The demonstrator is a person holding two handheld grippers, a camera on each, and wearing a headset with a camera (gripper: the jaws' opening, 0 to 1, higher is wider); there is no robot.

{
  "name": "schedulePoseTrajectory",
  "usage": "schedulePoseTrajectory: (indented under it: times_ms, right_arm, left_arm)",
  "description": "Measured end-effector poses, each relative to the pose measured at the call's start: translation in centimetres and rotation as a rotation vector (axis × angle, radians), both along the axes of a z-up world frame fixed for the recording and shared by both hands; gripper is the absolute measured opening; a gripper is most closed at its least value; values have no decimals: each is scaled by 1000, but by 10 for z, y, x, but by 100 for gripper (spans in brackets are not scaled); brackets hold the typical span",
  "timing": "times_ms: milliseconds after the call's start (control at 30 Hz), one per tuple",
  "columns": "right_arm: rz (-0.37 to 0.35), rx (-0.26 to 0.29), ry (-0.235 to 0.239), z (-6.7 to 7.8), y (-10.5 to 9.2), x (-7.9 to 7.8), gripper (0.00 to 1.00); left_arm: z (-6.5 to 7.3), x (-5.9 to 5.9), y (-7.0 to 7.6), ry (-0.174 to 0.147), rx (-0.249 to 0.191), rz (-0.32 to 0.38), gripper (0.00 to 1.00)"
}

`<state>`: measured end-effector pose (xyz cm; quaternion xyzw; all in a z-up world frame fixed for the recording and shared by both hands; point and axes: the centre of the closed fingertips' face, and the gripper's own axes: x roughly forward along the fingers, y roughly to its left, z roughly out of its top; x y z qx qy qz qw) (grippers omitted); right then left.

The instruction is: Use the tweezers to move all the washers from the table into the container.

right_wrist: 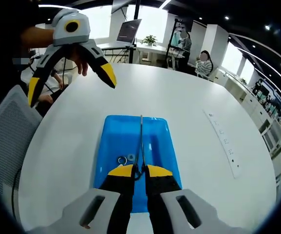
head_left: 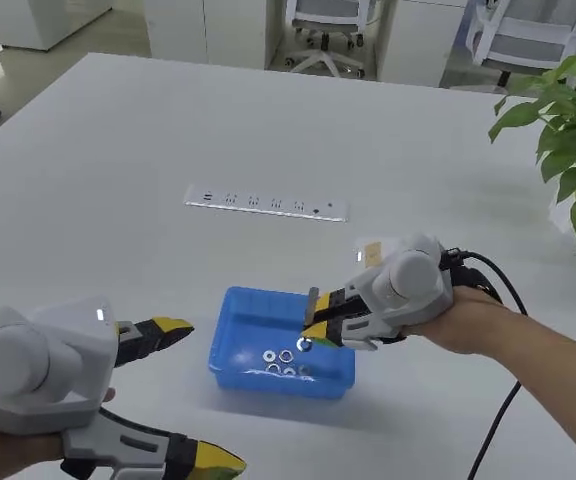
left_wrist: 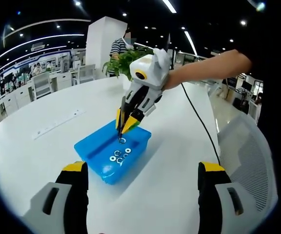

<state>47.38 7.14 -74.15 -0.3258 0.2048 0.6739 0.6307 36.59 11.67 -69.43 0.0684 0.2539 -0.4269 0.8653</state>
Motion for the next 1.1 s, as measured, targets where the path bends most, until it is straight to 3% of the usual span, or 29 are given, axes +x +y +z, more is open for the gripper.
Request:
schedulePoseTrajectory:
  times_ms: [433,667,1100]
  right_arm:
    - [6,-14,4,-14,-4,4,9]
    - [25,-17,8,-21,-3,1,9]
    - [62,-15,-11,-28,-3,-1,9]
  left_arm:
    - [-3,11,-6,2,8,-22,98]
    - [-3,22,-14,-11,19,-69,86]
    - [0,55,-29,-53,58,-131,62]
